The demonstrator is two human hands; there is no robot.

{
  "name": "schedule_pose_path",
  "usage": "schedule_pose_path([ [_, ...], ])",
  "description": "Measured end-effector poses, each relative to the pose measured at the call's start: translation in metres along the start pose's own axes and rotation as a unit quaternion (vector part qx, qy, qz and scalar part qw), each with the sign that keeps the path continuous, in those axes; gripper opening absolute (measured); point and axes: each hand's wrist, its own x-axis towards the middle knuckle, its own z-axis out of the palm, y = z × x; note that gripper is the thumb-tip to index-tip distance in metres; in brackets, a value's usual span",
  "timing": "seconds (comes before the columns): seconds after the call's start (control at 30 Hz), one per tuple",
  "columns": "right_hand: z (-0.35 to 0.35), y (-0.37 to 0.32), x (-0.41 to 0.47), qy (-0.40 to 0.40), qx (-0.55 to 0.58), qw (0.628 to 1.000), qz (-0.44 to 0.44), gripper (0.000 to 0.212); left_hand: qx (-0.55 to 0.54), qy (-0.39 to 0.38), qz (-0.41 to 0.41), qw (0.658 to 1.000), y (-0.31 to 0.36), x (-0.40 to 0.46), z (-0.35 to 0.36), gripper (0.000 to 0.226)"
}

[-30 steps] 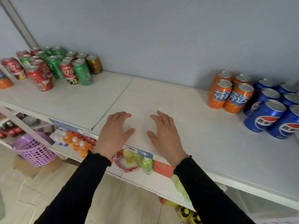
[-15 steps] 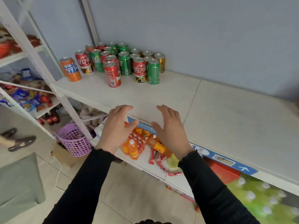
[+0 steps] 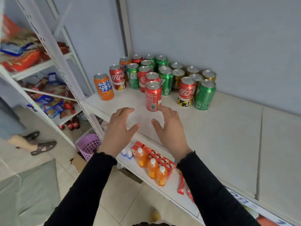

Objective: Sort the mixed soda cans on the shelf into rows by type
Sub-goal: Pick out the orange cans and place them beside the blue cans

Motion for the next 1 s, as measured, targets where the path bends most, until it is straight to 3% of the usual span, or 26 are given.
schedule_pose_path([
  [0.23,0.044,-0.018,0.056,0.021,0.011,0.999,-0.036,0.036,-0.006,0.08,-0.012,0.997,-0.056,0.064,-0.023,0.073],
  [0.5,0.076,-0.037,0.074,0.064,0.018,0.998,0.002,0.03,-0.119,0.107,-0.069,0.985,-0.122,0.138,-0.03,0.112],
  [0.6,0.08,-0.046,0.076,0.102,0.025,0.994,0.018,0.026,-0.192,0.067,-0.097,0.974,-0.137,0.157,-0.031,0.105],
  [0.73,0.082,-0.053,0.075,0.151,0.018,0.988,0.028,0.021,-0.171,0.061,-0.075,0.981,-0.142,0.167,-0.029,0.076],
  [1.0,0.076,-0.055,0.07,0.203,0.02,0.977,0.053,0.016,-0.231,-0.002,0.015,0.973,-0.109,0.154,-0.022,0.075],
])
